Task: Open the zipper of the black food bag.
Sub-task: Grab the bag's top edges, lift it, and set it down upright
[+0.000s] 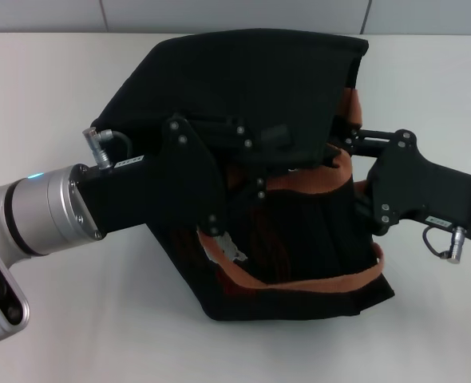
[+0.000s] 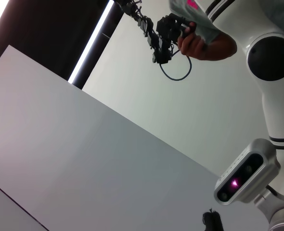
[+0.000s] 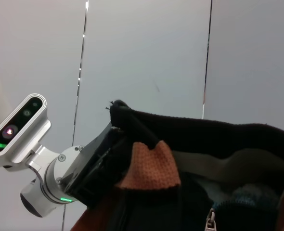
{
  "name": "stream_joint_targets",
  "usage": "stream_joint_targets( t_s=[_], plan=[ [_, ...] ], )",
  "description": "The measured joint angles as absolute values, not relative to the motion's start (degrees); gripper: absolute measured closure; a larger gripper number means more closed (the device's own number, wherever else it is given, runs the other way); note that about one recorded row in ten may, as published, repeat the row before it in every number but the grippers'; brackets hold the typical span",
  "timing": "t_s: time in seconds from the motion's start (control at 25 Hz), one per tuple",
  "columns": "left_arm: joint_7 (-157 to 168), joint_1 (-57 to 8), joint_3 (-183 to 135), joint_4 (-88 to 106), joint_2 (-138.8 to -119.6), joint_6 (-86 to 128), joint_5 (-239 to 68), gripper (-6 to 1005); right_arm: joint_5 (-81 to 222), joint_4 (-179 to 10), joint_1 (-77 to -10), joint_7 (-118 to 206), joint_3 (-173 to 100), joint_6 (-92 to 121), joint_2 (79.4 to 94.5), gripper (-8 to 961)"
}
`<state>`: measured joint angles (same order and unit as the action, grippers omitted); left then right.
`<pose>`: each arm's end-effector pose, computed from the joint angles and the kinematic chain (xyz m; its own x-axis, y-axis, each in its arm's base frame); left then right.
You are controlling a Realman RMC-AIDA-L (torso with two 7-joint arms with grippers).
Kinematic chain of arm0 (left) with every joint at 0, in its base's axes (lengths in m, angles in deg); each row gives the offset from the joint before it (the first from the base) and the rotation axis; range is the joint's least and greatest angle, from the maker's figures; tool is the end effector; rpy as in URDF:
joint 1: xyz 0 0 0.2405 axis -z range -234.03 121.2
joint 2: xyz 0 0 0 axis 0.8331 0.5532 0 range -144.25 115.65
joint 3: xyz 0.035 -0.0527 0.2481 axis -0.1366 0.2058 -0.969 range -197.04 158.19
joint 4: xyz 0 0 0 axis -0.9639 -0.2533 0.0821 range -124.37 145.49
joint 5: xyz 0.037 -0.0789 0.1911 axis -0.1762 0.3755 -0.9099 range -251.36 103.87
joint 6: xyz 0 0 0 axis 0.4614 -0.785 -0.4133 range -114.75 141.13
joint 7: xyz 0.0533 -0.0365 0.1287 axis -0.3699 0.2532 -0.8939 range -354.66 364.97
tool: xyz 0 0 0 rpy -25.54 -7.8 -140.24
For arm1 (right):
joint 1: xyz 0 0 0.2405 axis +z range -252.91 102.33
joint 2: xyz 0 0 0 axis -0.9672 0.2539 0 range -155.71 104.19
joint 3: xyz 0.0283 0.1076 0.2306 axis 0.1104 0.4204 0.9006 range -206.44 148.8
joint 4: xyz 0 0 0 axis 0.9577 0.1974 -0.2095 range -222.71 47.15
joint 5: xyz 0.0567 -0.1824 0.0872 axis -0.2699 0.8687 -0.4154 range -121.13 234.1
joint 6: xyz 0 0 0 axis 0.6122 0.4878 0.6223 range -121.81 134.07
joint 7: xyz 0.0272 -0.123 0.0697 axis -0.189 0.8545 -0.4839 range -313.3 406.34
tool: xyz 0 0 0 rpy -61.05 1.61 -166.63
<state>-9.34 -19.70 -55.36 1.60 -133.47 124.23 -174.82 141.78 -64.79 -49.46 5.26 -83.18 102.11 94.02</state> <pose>-0.1975 0.2798 -0.0307 0.3167 -0.8617 0.3965 -0.3684 -0.4969 -0.7857 0.2405 0.2873 -0.0302 0.6834 0.1391 -0.7167 -0.1480 -0.9349 -0.3226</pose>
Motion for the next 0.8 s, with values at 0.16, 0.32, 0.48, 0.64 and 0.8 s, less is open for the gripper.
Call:
stream_joint_targets(
  t_s=[0.16, 0.32, 0.48, 0.64, 0.8],
  plan=[
    [-9.37, -19.65, -55.37, 1.60, -133.48, 124.29, -174.82, 824, 141.43, -65.44, -48.75, 5.28, -83.20, 101.09, 94.11, 506],
    [-9.44, -19.65, -55.37, 1.60, -133.48, 124.32, -174.81, 824, 139.41, -66.34, -48.50, 5.30, -83.32, 100.18, 94.14, 634],
    [-9.45, -19.66, -55.38, 1.60, -133.48, 124.38, -174.81, 825, 138.01, -66.79, -48.46, 5.34, -83.33, 100.30, 94.13, 799],
    [-9.46, -19.66, -55.38, 1.60, -133.48, 124.38, -174.81, 824, 137.97, -66.79, -48.45, 5.45, -83.32, 100.44, 94.12, 910],
    [-9.48, -19.63, -55.38, 1.63, -133.48, 124.38, -174.81, 824, 138.17, -66.84, -48.73, 6.58, -83.31, 100.96, 94.12, 943]
  ],
)
